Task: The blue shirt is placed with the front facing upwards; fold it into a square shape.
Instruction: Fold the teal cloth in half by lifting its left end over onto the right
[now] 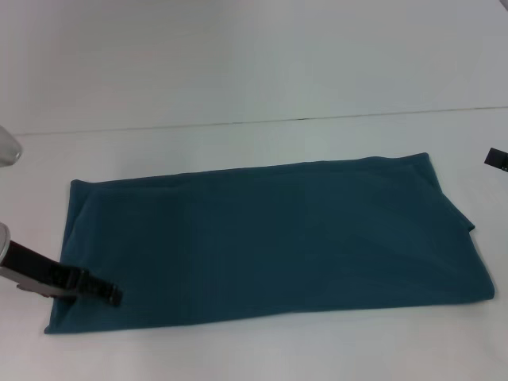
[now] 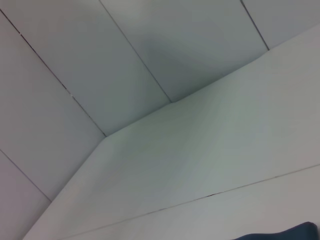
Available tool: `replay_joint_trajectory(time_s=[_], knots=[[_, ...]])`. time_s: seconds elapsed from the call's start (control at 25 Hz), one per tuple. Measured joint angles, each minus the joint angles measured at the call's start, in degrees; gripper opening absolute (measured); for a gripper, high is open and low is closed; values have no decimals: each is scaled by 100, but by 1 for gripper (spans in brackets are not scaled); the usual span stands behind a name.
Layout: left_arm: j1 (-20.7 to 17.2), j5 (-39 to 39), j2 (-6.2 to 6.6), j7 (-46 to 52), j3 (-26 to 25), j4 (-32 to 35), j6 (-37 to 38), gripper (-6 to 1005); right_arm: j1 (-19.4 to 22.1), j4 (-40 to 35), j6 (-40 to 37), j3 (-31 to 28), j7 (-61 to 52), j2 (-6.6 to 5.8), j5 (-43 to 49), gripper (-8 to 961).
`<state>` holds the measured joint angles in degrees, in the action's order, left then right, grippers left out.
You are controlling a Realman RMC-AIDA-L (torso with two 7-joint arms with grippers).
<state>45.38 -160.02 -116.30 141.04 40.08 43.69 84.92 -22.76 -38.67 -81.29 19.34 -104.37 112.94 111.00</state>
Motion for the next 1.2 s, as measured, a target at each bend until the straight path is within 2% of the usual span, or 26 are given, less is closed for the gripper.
replay_joint_trajectory(time_s=[0.28, 0.64, 1.2], knots=[[17, 6, -13, -19, 0, 16, 11, 906, 0, 0, -2, 0, 1, 0, 0, 917], [38, 7, 32, 49, -71, 531, 15, 905, -13, 0, 0, 0, 0, 0, 0, 917], [-23, -42, -42, 111, 39, 440, -570, 905, -50, 0, 0, 0, -32, 0, 0, 916]])
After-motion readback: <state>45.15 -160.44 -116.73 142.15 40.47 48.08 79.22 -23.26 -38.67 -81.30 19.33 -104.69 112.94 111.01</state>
